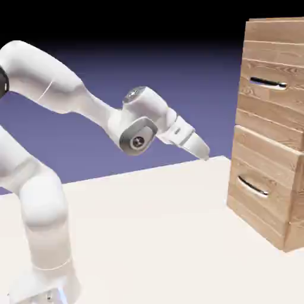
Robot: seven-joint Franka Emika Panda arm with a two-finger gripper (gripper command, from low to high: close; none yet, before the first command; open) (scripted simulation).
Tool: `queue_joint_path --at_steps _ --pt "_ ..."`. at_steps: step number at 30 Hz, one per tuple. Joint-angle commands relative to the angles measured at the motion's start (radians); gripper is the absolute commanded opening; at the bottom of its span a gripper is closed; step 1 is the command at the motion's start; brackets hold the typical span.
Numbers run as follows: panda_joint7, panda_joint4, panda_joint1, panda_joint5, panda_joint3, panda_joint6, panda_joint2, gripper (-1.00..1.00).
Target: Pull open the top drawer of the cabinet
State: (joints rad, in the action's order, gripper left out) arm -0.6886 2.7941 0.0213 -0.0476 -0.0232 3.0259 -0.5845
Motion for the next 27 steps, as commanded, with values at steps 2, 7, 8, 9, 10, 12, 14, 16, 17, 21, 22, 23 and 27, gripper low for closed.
queue_joint_path --at_steps 2,7,8,9,10,12,14,16,17,21,22,23,27 --pt "0.087 -0.026 0.055 -0.079 -0.038 -0.018 -0.024 0.00" --pt "0.304 -0.092 0.193 -0.277 -0.135 -0.064 -0.084 0.00" --pt "0.348 -0.105 0.221 -0.316 -0.154 -0.074 -0.096 0.00" --pt "0.391 -0.118 0.249 -0.356 -0.173 -0.083 -0.108 0.00" --pt "0.435 -0.132 0.276 -0.395 -0.192 -0.092 -0.120 0.00" --pt "0.522 -0.158 0.331 -0.474 -0.231 -0.110 -0.144 0.00" --pt "0.609 -0.184 0.387 -0.553 -0.269 -0.129 -0.168 0.00" --pt "0.696 -0.210 0.442 -0.632 -0.307 -0.147 -0.192 0.00" --pt "0.739 -0.224 0.470 -0.672 -0.327 -0.156 -0.204 0.00" --pt "0.913 -0.276 0.580 -0.830 -0.404 -0.193 -0.252 0.00" --pt "0.957 -0.289 0.608 -0.869 -0.423 -0.202 -0.264 0.00" --pt "1.000 -0.302 0.635 -0.909 -0.442 -0.212 -0.276 0.00" --pt "1.174 -0.355 0.746 -1.067 -0.519 -0.249 -0.324 0.00"
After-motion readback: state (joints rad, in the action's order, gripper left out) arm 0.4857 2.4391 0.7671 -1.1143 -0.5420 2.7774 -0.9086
